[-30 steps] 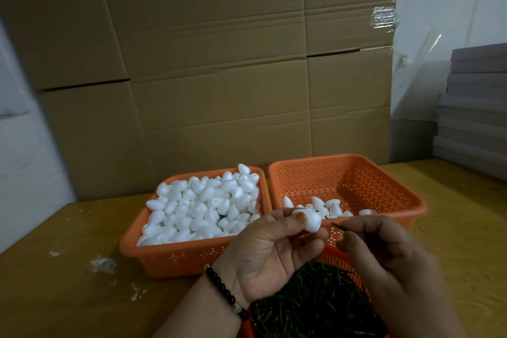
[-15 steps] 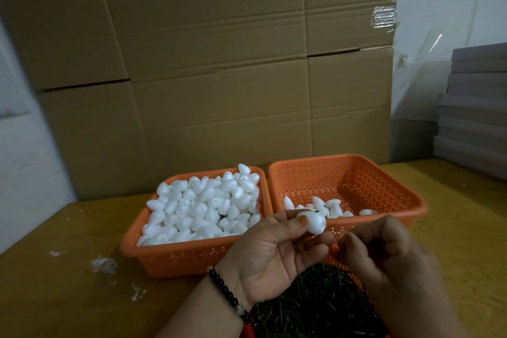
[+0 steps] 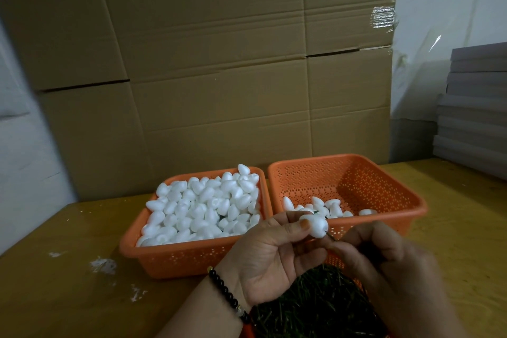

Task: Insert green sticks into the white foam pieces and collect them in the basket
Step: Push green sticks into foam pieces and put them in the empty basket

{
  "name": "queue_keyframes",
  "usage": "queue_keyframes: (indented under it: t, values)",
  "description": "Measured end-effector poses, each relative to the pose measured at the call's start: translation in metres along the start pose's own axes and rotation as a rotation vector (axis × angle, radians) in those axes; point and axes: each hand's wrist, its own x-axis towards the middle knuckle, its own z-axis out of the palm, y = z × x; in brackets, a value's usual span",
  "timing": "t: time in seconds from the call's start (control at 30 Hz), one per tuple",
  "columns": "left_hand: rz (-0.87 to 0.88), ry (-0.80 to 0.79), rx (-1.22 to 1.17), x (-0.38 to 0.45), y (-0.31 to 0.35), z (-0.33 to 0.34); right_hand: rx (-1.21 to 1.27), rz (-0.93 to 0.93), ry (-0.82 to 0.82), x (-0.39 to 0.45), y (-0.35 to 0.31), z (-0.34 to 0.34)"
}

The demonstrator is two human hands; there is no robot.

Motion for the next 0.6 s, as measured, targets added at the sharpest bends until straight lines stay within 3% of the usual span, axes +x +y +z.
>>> queue_keyframes:
  t: [0.6]
  values:
    - [0.062,-0.008,0.026,-0.003,0.004,0.005,-0.091,-0.061,0.134,-0.005,0.011,0.005]
